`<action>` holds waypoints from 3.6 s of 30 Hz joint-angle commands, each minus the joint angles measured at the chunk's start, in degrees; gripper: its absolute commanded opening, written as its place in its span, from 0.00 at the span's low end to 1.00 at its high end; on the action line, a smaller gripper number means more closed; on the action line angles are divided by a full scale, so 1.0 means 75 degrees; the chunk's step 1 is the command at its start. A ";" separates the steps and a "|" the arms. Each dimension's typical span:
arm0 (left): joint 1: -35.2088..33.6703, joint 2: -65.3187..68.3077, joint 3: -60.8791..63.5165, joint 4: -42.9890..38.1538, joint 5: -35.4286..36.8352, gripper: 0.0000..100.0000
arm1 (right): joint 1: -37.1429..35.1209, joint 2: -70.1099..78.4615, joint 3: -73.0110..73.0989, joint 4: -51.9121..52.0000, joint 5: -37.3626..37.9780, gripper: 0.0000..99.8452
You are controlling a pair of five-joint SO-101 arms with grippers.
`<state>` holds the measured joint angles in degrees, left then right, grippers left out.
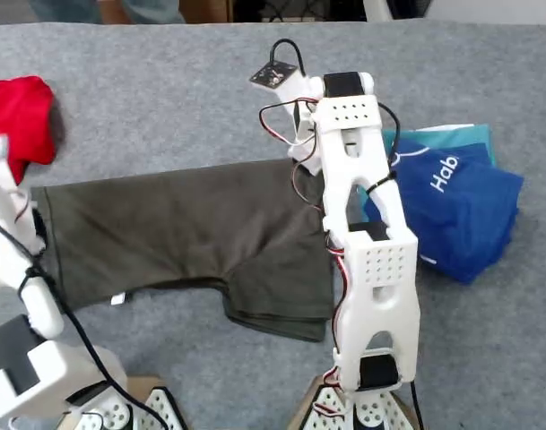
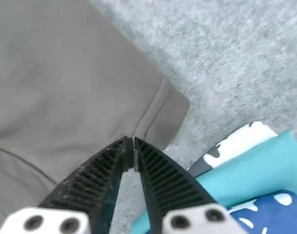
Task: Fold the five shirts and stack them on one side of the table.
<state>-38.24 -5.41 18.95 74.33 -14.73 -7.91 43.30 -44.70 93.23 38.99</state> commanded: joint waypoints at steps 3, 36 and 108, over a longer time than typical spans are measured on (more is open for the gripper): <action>0.0873 0.0504 -0.0944 -0.1325 0.0586 0.03 | -0.0070 -0.0018 -0.0275 -0.0516 -0.0023 0.01; 0.0381 0.2239 -0.3264 -0.0879 -0.0469 0.03 | -0.0047 0.0041 -0.1729 0.1090 -0.0539 0.01; 0.1084 -0.0410 0.4062 -0.6775 -0.0680 0.03 | -0.4419 -0.8574 1.4107 -0.4876 0.0750 0.23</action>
<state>-32.00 -8.13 49.10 25.80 -20.35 -40.00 -23.60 60.97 59.12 45.23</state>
